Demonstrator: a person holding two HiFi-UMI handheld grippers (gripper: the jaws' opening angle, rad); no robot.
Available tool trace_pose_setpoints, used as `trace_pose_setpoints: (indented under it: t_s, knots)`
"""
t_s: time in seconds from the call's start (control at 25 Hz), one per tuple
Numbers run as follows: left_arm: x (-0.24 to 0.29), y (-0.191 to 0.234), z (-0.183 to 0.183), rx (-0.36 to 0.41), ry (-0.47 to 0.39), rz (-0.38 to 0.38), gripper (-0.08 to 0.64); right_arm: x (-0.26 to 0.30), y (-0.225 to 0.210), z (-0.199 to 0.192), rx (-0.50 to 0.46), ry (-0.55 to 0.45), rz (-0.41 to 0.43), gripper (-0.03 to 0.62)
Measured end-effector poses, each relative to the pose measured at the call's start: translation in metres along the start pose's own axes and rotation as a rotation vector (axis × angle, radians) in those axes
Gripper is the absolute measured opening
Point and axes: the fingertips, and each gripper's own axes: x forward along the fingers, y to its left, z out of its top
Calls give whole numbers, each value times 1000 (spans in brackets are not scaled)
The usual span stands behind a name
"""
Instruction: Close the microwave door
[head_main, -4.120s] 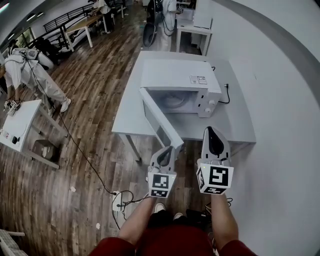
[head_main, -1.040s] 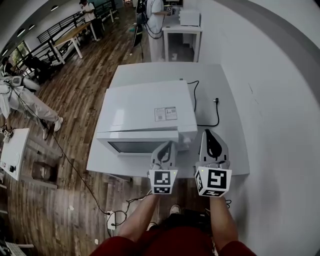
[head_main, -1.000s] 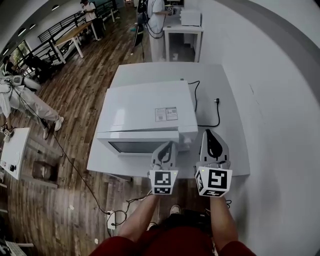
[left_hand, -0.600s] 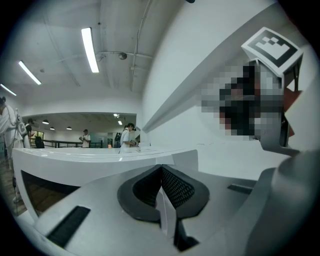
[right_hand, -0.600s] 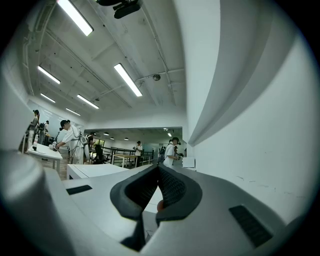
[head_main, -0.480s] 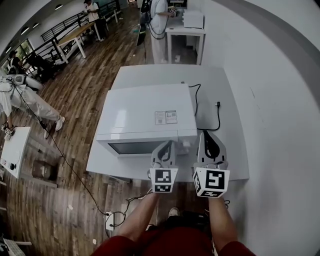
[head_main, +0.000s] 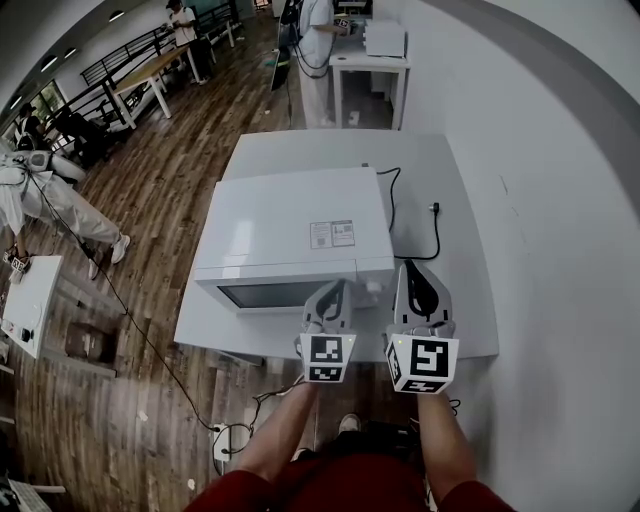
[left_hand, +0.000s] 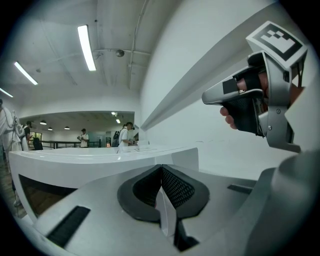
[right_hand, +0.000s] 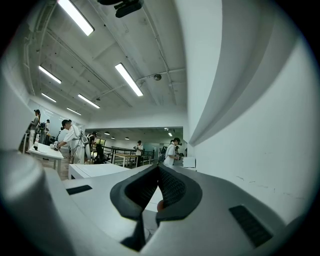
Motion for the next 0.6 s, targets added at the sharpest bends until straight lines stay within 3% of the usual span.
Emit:
trace_pose_setpoints:
  t_s: [0.6]
  knots:
    - [-54, 28, 46, -28, -108, 35, 26, -30, 40, 25, -13, -27, 2, 26]
